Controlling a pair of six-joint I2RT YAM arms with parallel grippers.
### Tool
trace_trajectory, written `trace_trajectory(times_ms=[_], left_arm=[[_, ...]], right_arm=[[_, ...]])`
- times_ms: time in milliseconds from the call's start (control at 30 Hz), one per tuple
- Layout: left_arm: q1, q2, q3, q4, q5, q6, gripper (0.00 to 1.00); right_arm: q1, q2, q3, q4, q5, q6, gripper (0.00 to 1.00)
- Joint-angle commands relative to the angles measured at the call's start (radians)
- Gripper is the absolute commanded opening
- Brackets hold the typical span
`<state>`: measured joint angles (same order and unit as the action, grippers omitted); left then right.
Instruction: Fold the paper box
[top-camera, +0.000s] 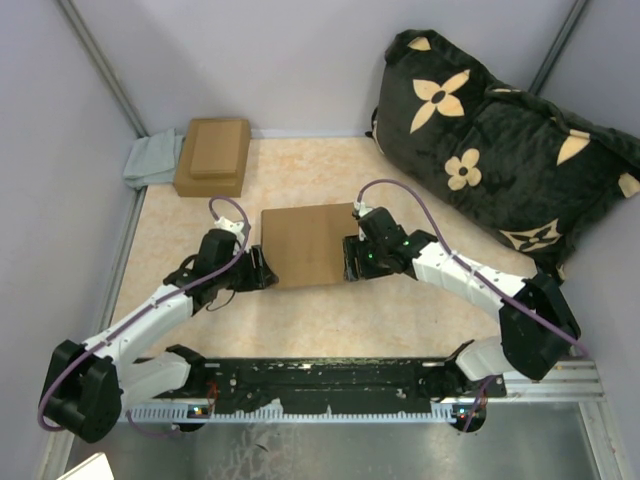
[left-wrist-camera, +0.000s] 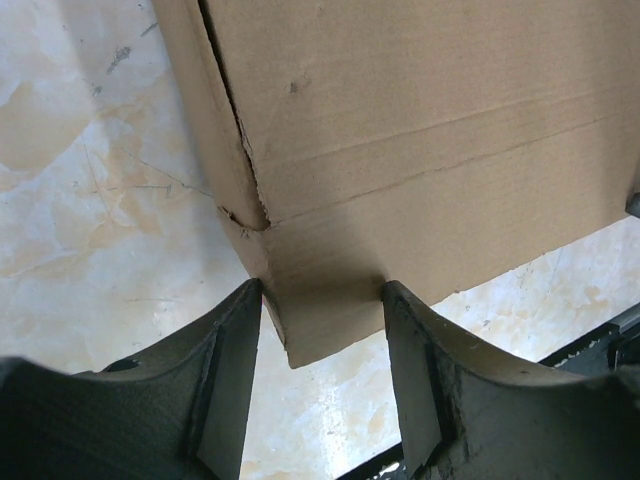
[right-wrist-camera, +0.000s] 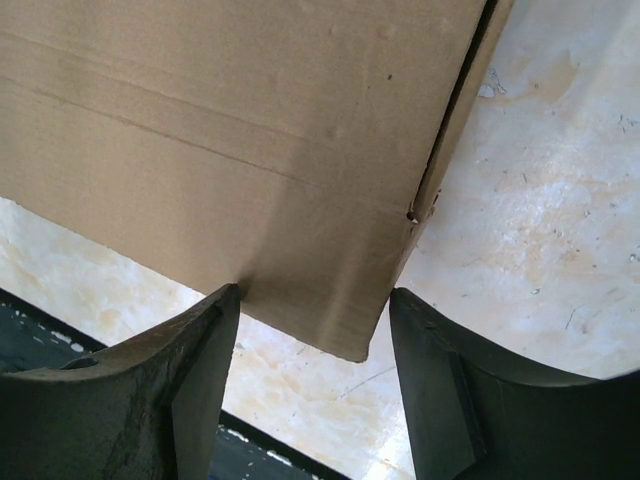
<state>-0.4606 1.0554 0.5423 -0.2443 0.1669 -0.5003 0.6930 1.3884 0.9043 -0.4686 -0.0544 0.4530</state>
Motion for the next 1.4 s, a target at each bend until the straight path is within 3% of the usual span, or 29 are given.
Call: trace_trajectory(times_ms=[0,333,1367], left_arm=[[-0.006,-0.011,0.034,-0.021,0.034,-0.003,0.57],[-0.006,-0.028,0.062,-0.061,0.038,-0.002,0.57],[-0.006,0.032,0.014,0.008,0.056,-0.002,0.56]], right_arm=[[0.008,-0.032,0.081,-0.038,-0.03,-0.01,0.62],[0.008,-0.006,0.088,-0.084,-0.049,-0.017,0.62],[0.008,0.057,0.005,0.016,-0.005,-0.021,0.6]])
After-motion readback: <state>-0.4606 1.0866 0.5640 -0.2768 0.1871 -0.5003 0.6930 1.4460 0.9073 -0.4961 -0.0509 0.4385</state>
